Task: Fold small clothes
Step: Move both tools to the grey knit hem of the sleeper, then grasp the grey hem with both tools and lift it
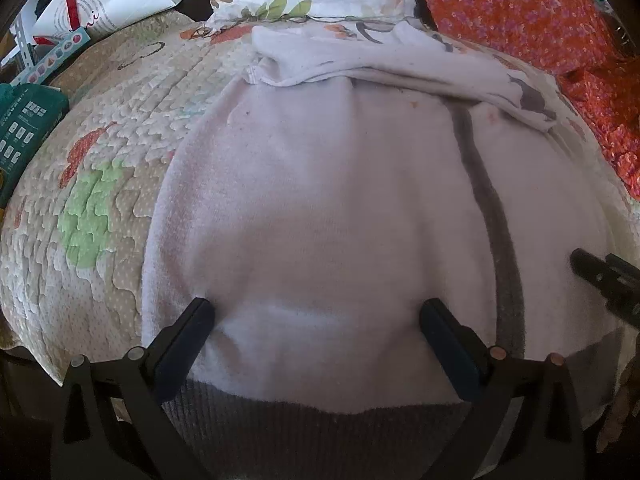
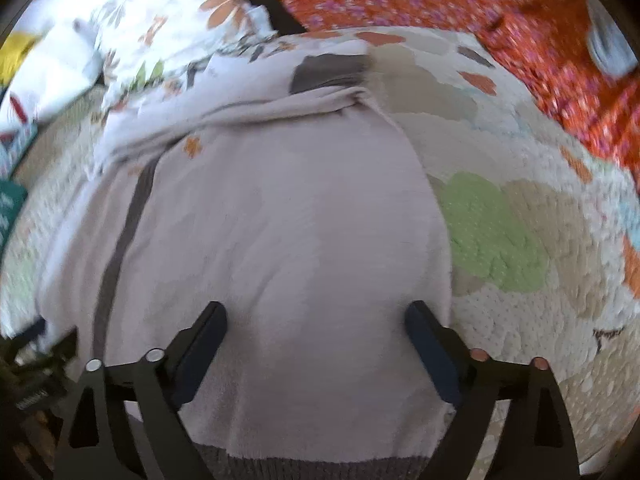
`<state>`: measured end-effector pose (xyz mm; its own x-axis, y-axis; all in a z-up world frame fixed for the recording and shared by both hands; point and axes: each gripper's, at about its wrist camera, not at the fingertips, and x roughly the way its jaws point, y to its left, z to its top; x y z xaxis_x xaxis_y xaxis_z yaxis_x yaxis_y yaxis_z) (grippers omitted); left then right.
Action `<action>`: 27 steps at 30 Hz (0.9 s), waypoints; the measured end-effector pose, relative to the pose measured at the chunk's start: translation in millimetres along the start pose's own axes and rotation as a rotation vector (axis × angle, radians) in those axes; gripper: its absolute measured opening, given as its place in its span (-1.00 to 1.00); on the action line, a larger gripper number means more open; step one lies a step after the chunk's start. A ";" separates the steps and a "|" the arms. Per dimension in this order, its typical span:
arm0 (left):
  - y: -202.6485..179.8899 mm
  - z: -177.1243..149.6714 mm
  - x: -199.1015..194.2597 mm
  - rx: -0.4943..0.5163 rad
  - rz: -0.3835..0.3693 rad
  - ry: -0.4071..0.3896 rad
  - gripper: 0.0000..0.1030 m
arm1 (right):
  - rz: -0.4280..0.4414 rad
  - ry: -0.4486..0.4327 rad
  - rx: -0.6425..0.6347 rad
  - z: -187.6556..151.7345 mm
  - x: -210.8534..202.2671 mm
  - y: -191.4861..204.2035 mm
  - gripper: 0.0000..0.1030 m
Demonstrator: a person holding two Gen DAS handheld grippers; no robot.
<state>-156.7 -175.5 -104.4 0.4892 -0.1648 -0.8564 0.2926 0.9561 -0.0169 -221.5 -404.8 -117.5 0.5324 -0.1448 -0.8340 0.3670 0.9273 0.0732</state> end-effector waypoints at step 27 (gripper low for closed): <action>-2.3 -1.4 -4.7 0.027 0.021 -0.011 1.00 | -0.059 -0.022 -0.031 -2.7 7.3 9.4 1.00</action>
<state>-160.7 -176.6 -101.1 0.5042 -0.1474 -0.8509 0.3041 0.9525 0.0151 -216.2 -396.2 -124.3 0.5270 -0.2065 -0.8244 0.3746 0.9272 0.0071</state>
